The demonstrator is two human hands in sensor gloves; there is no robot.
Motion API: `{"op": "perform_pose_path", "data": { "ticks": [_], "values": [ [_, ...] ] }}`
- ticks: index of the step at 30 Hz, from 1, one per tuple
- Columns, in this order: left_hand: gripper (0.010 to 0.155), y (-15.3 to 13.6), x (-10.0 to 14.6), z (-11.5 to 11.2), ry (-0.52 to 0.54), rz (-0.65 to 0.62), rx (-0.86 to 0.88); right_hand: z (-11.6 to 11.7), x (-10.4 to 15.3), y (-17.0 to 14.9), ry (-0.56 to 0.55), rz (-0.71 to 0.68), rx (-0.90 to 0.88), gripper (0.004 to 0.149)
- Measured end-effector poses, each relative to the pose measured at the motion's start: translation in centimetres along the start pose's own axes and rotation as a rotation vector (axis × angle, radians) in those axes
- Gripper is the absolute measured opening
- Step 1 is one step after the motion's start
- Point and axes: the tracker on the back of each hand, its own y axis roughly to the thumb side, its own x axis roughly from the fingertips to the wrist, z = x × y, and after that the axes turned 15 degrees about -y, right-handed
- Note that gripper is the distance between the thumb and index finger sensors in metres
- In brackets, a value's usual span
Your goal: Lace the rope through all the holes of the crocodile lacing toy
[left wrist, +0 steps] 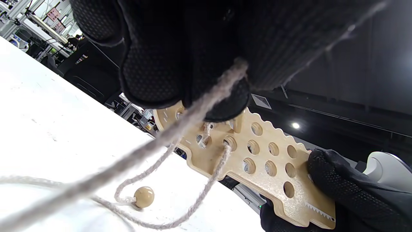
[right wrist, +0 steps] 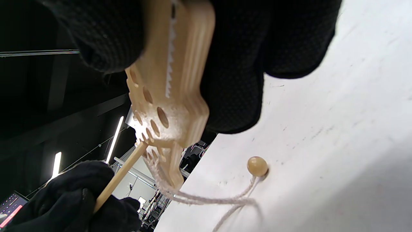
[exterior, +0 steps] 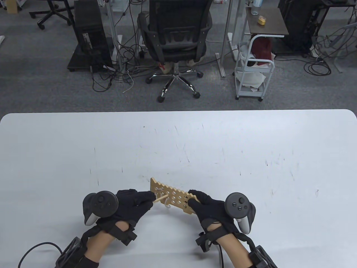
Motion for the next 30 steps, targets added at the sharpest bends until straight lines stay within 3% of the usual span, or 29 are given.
{"op": "perform_pose_path", "data": {
  "ticks": [20, 30],
  "values": [
    [0.054, 0.6, 0.5, 0.0, 0.123, -0.027, -0.073, 0.8, 0.4, 0.5, 0.06, -0.019, -0.037, 0.046],
    [0.081, 0.3, 0.5, -0.2, 0.126, 0.051, -0.122, 1.1, 0.5, 0.6, 0.093, -0.019, -0.078, 0.046]
  ]
}}
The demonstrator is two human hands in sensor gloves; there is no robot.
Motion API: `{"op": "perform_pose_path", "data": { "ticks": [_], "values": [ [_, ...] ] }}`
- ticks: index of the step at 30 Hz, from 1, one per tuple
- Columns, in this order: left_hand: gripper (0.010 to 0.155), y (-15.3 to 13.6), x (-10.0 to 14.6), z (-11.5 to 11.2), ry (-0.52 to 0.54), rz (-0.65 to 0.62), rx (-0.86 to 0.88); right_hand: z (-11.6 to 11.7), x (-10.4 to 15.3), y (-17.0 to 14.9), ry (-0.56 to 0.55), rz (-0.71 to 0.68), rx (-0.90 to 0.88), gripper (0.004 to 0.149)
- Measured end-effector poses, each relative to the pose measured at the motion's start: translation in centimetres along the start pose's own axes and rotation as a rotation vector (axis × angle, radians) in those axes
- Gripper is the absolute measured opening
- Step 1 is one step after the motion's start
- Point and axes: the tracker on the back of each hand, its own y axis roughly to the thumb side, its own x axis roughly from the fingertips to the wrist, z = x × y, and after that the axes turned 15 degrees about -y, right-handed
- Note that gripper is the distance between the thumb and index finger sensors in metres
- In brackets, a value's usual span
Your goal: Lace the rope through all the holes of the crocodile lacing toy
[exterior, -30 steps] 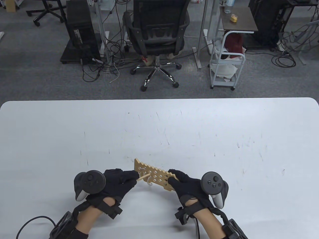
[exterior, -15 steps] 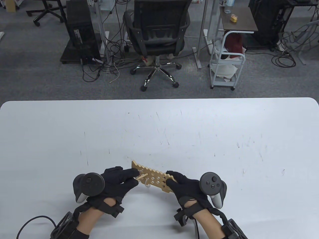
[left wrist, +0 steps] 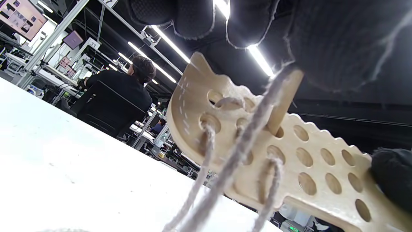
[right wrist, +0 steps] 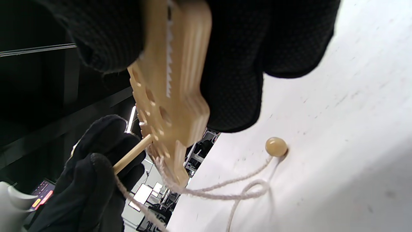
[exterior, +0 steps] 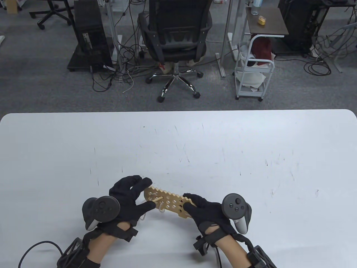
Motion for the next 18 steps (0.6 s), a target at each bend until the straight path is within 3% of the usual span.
{"op": "perform_pose_path", "data": {
  "ticks": [18],
  "values": [
    [0.088, 0.4, -0.4, -1.1, -0.037, 0.015, 0.01, 1.2, 0.3, 0.4, 0.105, -0.025, -0.081, 0.047]
  ]
}}
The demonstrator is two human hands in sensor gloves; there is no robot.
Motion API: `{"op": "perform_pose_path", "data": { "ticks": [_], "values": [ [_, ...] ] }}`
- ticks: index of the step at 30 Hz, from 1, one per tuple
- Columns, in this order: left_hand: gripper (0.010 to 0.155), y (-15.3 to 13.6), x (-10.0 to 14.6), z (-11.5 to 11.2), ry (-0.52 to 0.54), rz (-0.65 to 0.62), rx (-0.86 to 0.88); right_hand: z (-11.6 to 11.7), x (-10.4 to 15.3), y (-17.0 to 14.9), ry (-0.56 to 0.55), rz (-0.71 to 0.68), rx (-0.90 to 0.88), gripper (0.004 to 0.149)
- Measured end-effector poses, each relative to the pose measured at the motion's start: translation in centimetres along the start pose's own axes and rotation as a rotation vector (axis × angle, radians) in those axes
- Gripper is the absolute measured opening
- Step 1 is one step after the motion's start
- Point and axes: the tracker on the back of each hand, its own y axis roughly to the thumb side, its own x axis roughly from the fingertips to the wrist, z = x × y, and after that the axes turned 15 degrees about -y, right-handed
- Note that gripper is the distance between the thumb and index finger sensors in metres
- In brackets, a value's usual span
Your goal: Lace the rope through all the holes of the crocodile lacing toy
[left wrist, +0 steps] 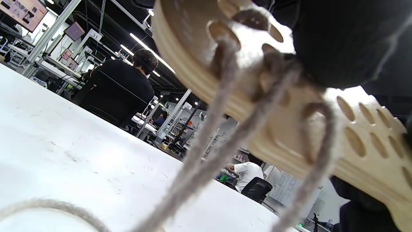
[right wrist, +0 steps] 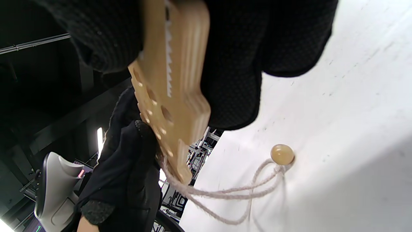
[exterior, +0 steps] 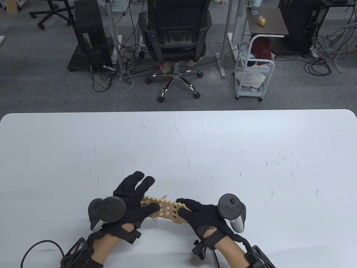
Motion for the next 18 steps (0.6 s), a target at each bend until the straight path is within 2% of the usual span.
{"op": "perform_pose_path", "data": {
  "ticks": [7, 14, 18],
  "values": [
    [0.088, -0.1, 0.1, 0.2, 0.016, -0.002, -0.007, -0.4, 0.0, -0.1, -0.038, 0.025, 0.012, 0.047],
    [0.084, -1.6, 0.8, 2.1, 0.119, 0.039, 0.063, -1.3, -0.2, -0.3, -0.088, 0.058, -0.018, 0.047],
    [0.077, -3.1, 1.1, 3.0, 0.174, 0.093, 0.15, -1.4, -0.2, -0.2, -0.09, 0.063, -0.03, 0.047]
  ]
}}
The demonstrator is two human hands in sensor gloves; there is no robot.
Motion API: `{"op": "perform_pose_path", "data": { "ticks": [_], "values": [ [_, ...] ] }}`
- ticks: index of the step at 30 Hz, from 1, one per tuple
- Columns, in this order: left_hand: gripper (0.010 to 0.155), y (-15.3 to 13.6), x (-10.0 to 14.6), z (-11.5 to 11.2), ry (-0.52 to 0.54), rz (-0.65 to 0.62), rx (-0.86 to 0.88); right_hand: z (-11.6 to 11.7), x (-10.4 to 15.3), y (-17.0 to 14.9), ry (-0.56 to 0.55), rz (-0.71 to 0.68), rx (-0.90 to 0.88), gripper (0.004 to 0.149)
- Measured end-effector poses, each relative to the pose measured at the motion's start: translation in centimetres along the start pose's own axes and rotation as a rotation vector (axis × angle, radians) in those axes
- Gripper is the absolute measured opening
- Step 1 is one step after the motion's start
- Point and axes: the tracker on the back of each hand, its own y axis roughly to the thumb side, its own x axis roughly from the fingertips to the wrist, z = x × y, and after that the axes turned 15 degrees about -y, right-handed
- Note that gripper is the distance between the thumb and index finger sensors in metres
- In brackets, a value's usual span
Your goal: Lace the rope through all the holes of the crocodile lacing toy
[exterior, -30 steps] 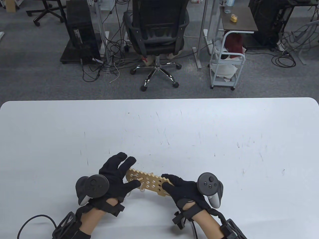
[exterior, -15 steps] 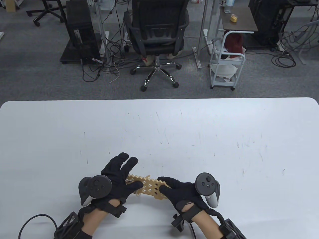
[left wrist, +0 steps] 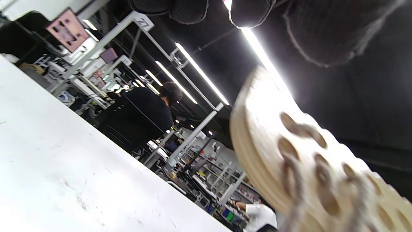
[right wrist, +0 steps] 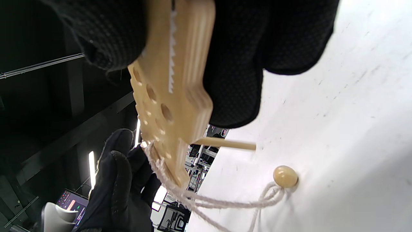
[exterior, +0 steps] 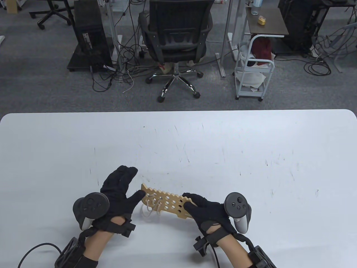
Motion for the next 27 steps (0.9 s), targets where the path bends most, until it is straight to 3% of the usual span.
{"op": "perform_pose_path", "data": {
  "ticks": [5, 10, 17, 27],
  "values": [
    [0.065, -1.8, -0.3, 0.2, 0.011, 0.085, 0.075, -0.1, -0.1, -0.2, 0.003, 0.019, -0.033, 0.047],
    [0.062, -2.6, -0.8, -0.7, -0.122, 0.134, 0.094, -0.3, -0.2, -0.3, 0.003, 0.03, -0.046, 0.047],
    [0.055, -2.8, -1.2, -1.4, -0.202, 0.136, 0.11, -0.5, -0.3, -0.4, 0.002, 0.038, -0.055, 0.047],
    [0.058, -3.3, -1.9, -3.1, -0.384, 0.128, 0.17, -0.4, -0.3, -0.5, 0.015, 0.041, -0.076, 0.047]
  ]
}}
